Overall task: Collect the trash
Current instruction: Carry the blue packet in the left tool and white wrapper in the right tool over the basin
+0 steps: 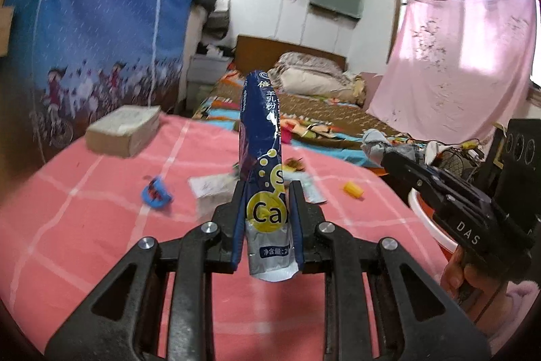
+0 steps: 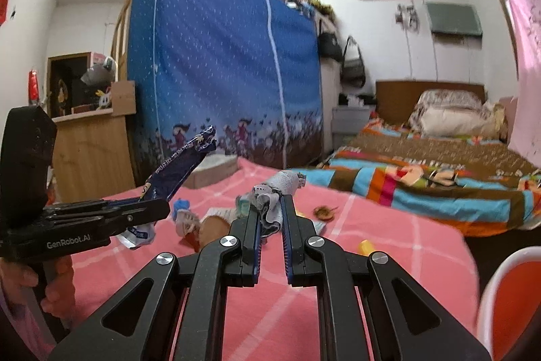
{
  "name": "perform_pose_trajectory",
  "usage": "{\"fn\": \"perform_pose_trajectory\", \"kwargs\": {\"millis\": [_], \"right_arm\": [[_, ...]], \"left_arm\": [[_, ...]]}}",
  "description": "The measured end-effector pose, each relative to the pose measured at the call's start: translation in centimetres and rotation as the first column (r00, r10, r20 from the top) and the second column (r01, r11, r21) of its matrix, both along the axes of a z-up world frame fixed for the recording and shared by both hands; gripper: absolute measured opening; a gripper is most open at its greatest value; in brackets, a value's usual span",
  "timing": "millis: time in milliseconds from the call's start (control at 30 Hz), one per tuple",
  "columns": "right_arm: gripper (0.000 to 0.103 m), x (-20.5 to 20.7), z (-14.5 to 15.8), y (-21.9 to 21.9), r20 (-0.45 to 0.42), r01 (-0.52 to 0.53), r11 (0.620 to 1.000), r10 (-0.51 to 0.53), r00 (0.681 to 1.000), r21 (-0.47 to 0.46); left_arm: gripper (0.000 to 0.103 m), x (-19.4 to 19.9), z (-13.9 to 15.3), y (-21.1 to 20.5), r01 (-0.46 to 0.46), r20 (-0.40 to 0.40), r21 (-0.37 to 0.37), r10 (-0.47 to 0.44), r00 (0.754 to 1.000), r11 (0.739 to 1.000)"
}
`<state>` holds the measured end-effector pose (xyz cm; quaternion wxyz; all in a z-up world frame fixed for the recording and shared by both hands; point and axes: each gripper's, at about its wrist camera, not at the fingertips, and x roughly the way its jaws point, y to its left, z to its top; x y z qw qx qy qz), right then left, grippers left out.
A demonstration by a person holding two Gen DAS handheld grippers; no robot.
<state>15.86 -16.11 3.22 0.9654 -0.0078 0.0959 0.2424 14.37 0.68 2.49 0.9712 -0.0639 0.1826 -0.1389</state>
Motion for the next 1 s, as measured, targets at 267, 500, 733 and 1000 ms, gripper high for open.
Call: {"fn": "perform_pose_trajectory", "kwargs": {"millis": [267, 500, 733, 1000], "right_arm": [[0.009, -2.2, 1.8, -5.3, 0.095, 0.121, 0.992, -0.124, 0.988, 0.032], [0.009, -3.6, 2.2, -11.9, 0.075, 0.269, 0.958, -0.277, 0.958, 0.103], [0.009, -4.7, 1.8, -17.4, 0.003, 0.415, 0.899, -0.420, 0.908, 0.138], [0.009, -5.0, 1.1, -21.6, -0.100, 0.523, 0.838, -0.513, 0.853, 0.155]], "left_arm": [[0.027, -0.3, 1.9, -5.3, 0.101, 0.082, 0.042, -0.105, 0.991, 0.994], [0.027, 0.3, 2.7, -12.3, 0.244, 0.066, 0.053, -0.247, 0.967, 0.968], [0.027, 0.9, 2.1, -18.2, 0.369, -0.026, 0.063, -0.368, 0.930, 0.927], [0.027, 2.2, 0.8, -22.9, 0.466, -0.166, 0.018, -0.457, 0.874, 0.885]]}}
